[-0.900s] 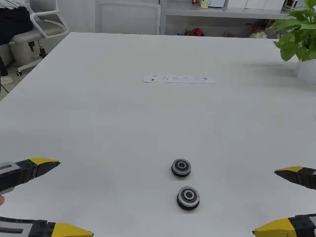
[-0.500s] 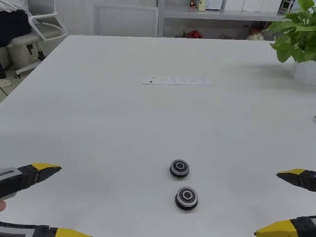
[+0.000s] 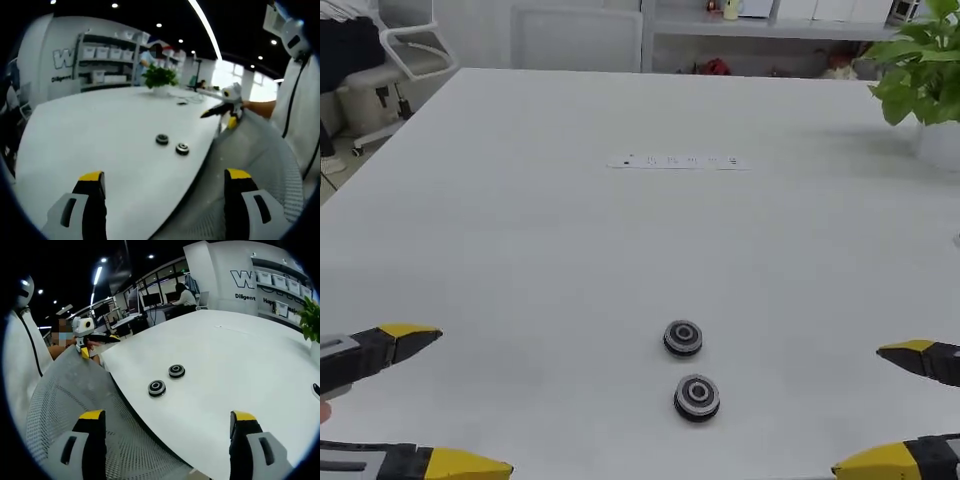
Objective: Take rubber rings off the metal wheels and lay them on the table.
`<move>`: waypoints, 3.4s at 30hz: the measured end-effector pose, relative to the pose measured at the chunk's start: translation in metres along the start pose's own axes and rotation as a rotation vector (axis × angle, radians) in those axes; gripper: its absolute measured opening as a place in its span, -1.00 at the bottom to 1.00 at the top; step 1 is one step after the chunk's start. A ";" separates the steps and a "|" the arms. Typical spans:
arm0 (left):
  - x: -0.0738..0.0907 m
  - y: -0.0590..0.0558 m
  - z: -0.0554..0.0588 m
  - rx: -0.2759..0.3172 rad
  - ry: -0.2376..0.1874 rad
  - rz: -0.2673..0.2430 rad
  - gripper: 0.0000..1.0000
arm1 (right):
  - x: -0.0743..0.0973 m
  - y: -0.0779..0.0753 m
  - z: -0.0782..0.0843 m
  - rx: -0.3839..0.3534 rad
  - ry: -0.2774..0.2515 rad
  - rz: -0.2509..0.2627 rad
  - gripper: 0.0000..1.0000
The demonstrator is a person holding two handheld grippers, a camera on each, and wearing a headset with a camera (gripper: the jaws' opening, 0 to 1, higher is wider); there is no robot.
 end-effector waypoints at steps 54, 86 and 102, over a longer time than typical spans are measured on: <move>-0.012 -0.008 -0.012 -0.015 0.041 0.003 1.00 | -0.009 -0.009 0.000 -0.005 -0.008 -0.041 0.98; -0.016 -0.015 -0.034 -0.060 0.042 0.013 1.00 | -0.017 -0.018 -0.005 -0.009 -0.033 -0.074 0.92; -0.038 -0.023 -0.053 -0.102 0.041 0.042 1.00 | -0.029 -0.022 -0.003 -0.008 -0.033 -0.114 0.89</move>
Point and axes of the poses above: the centre of the closed fingertips' face, and the gripper's own axes: x roughly backward along the fingers, y roughly to its left, z roughly out of its underside, the point moved 6 cm from there along x, roughly backward along the fingers, and after that the axes turned 10 degrees about y, right-handed, at the moved point
